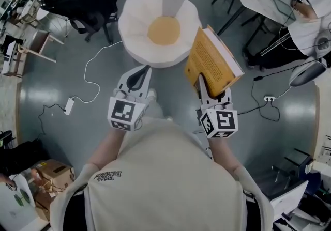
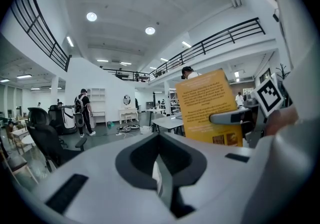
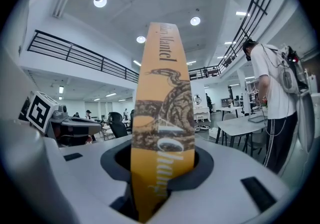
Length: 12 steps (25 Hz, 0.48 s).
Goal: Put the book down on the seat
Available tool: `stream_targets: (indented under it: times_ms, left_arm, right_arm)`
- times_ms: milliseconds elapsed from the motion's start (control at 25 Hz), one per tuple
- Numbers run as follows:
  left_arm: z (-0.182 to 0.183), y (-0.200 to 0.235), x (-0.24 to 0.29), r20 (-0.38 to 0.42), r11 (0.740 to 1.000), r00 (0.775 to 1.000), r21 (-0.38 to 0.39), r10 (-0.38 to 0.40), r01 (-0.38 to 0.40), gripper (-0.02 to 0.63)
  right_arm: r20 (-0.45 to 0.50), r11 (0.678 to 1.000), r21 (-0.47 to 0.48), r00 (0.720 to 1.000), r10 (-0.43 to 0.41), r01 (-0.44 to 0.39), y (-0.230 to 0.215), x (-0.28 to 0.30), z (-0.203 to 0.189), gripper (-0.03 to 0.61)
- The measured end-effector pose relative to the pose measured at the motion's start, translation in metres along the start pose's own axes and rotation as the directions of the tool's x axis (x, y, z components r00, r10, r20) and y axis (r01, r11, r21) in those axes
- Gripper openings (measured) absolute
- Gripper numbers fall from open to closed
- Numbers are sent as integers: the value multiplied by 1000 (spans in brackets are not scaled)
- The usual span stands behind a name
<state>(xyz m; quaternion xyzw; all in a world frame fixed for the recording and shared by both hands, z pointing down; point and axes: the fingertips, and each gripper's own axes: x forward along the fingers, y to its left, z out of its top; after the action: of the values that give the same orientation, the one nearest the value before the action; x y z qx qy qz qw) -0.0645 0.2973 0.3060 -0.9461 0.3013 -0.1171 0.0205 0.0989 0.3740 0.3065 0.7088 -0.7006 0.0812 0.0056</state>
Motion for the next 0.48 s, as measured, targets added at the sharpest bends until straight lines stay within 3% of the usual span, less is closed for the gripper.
stream_targets:
  times_ms: [480]
  left_arm:
    - [-4, 28, 58, 30, 999, 999, -33, -27, 28, 11]
  right_arm:
    - [-20, 1000, -25, 1000, 11, -12, -5, 46, -14, 153]
